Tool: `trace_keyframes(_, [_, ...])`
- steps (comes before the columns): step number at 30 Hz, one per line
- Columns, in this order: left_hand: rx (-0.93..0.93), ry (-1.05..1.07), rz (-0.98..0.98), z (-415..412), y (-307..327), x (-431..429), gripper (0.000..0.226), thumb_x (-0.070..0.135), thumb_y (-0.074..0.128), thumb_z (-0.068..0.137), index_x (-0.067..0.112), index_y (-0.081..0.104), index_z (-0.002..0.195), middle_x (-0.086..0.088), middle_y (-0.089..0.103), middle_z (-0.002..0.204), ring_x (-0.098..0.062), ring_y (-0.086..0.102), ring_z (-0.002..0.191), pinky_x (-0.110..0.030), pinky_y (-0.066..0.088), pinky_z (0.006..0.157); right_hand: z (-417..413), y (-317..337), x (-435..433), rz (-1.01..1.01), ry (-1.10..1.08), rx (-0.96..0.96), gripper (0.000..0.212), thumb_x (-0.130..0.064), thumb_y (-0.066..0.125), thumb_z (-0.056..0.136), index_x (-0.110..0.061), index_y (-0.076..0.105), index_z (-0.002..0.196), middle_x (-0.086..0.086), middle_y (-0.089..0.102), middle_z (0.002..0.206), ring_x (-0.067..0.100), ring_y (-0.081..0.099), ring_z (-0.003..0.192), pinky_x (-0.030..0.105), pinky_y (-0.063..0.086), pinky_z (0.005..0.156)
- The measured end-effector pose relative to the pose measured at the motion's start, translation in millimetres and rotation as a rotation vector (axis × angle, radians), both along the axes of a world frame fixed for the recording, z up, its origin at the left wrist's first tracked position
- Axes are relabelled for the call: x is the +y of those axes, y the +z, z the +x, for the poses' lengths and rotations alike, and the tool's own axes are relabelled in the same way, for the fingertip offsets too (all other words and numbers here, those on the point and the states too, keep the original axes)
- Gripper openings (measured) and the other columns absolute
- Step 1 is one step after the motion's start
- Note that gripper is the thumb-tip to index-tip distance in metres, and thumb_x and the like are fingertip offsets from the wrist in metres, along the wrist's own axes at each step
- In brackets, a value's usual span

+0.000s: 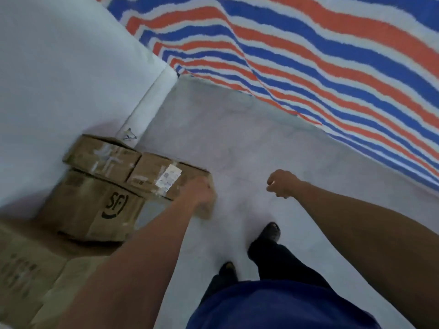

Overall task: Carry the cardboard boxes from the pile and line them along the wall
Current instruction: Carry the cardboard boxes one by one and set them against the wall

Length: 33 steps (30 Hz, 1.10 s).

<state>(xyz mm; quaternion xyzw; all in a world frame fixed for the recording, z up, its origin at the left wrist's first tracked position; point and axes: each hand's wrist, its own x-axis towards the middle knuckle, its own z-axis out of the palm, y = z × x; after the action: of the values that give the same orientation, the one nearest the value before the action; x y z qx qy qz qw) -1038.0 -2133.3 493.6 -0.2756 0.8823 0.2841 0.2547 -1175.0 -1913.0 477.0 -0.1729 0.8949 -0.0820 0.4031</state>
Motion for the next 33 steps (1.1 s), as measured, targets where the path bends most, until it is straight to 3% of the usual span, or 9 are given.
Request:
trace_keyframes(6, [0.049,-0.376,-0.046,-68.2,36.1,118.6,0.024,0.023,0.057,0.09,0.008,0.067,0.106,-0.013,0.069,0.109,-0.03,0.064,0.099,-0.035,0.051,0.085,10.3,52.2,164.7,0.011,-0.262,0.148,0.035,-0.024,0.055,0.098,-0.002,0.066,0.124,0.016,0.062,0.127,0.034,0.063,0.112,0.039,0.051,0.095])
trace_keyframes(10, [0.07,-0.604,-0.081,-107.5,60.4,234.9,0.027,0.028,0.061,0.091,0.012,0.065,0.113,-0.012,0.065,0.12,-0.029,0.06,0.109,-0.033,0.048,0.091,24.8,65.5,287.8,-0.019,-0.529,0.18,0.031,-0.021,0.059,0.095,-0.002,0.068,0.118,0.017,0.067,0.114,0.034,0.068,0.1,0.043,0.057,0.088])
trace_keyframes(14, [0.06,-0.794,-0.084,-138.2,80.2,376.2,0.03,0.028,0.06,0.093,0.01,0.065,0.116,-0.012,0.065,0.119,-0.028,0.061,0.105,-0.036,0.051,0.092,49.7,74.1,421.4,-0.014,-0.782,0.192,0.03,-0.022,0.064,0.091,-0.005,0.068,0.116,0.018,0.07,0.104,0.033,0.072,0.088,0.042,0.06,0.08])
trace_keyframes(18, [0.094,-1.01,0.001,-140.2,89.2,548.4,0.03,0.027,0.059,0.095,0.009,0.064,0.119,-0.01,0.065,0.117,-0.026,0.062,0.102,-0.038,0.052,0.093,99.4,82.4,574.0,0.074,-0.995,0.209,0.035,-0.025,0.063,0.092,-0.006,0.065,0.121,0.018,0.07,0.11,0.034,0.07,0.095,0.038,0.058,0.084])
trace_keyframes(21, [0.063,-1.137,0.063,-129.5,94.4,649.8,0.029,0.028,0.058,0.096,0.011,0.063,0.119,-0.009,0.063,0.114,-0.026,0.062,0.1,-0.04,0.053,0.094,132.6,86.7,660.7,0.101,-1.147,0.214,0.033,-0.023,0.066,0.089,-0.007,0.067,0.118,0.018,0.07,0.105,0.034,0.07,0.09,0.04,0.06,0.077])
trace_keyframes(33, [0.057,-1.637,0.013,-172.3,88.9,993.0,0.024,0.029,0.056,0.097,0.011,0.061,0.113,-0.008,0.063,0.101,-0.024,0.064,0.092,-0.034,0.055,0.083,204.5,77.2,926.5,0.097,-1.719,0.165,0.03,-0.018,0.069,0.09,-0.001,0.067,0.114,0.023,0.072,0.1,0.035,0.072,0.091,0.047,0.061,0.077])
